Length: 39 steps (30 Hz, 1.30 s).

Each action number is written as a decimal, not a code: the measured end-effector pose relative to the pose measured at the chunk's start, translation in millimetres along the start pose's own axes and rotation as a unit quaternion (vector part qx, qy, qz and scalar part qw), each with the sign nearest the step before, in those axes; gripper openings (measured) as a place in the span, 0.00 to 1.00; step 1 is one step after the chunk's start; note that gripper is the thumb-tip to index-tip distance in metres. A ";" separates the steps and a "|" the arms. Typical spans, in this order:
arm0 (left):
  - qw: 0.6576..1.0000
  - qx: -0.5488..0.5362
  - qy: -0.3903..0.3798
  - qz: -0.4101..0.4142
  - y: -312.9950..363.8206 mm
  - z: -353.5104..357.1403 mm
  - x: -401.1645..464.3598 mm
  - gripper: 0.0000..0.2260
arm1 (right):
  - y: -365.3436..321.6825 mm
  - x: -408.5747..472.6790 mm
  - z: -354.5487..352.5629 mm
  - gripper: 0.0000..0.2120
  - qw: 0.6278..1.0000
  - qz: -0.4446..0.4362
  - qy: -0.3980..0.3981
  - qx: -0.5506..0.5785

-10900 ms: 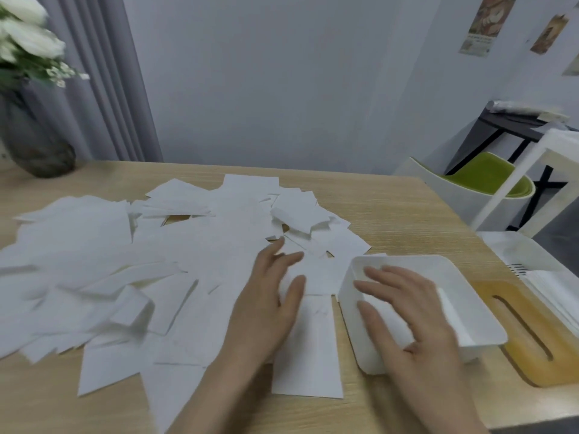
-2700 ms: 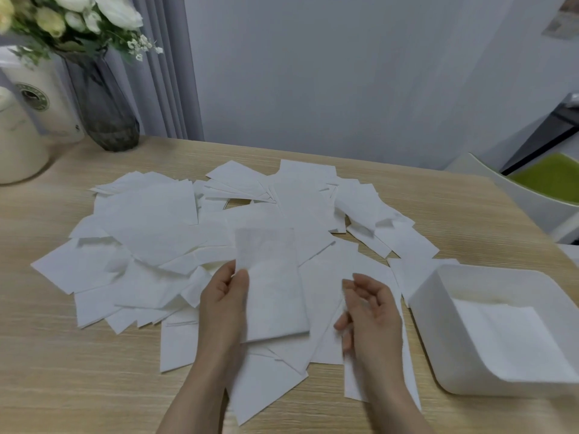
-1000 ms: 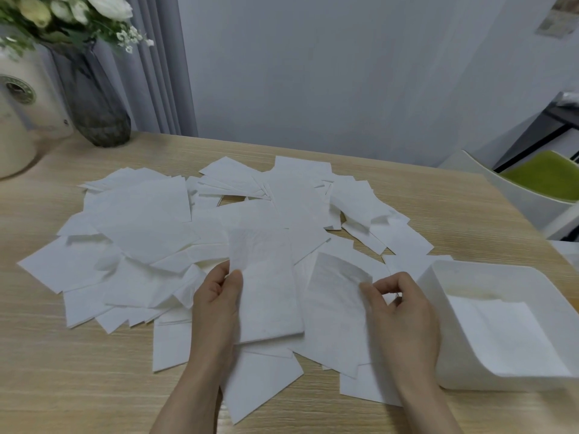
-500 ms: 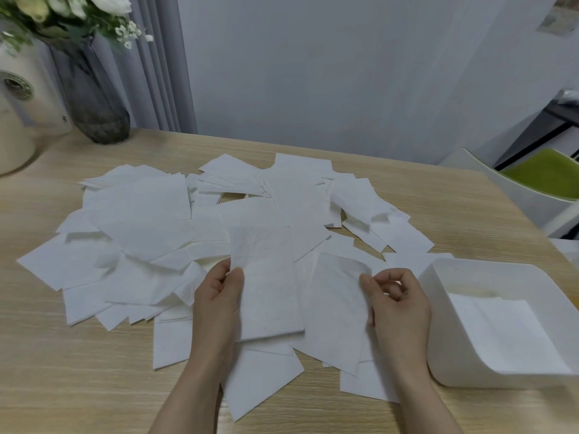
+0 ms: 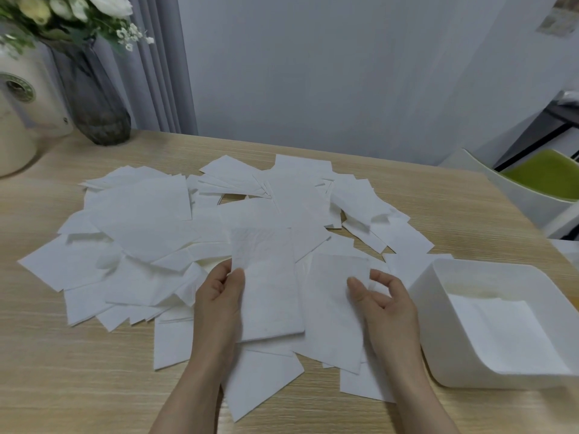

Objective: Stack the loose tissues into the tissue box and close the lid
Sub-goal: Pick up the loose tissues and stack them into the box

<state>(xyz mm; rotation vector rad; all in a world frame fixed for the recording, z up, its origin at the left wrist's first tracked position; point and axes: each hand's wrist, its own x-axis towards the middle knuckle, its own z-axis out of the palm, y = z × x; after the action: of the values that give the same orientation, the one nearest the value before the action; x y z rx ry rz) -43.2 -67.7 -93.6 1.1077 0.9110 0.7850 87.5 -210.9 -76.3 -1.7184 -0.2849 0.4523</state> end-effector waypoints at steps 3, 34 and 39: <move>1.000 -0.003 -0.002 -0.001 0.3 0.2 0.2 0.11 | 2.0 -5.4 -1.2 0.04 0.999 -0.001 -0.024 -0.034; 0.999 0.015 -0.040 0.001 -1.6 3.3 1.5 0.13 | -21.8 5.2 38.1 0.05 0.998 -0.006 -0.052 0.037; 0.999 0.009 -0.032 -0.006 -1.2 4.1 0.3 0.12 | -10.7 -4.3 55.2 0.05 0.997 -0.015 -0.080 -0.009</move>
<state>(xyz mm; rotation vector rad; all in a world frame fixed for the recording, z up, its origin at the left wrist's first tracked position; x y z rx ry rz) -39.3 -69.4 -94.1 1.1362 0.8727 0.7282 59.5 -162.1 -73.5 -1.6968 -0.4312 0.5676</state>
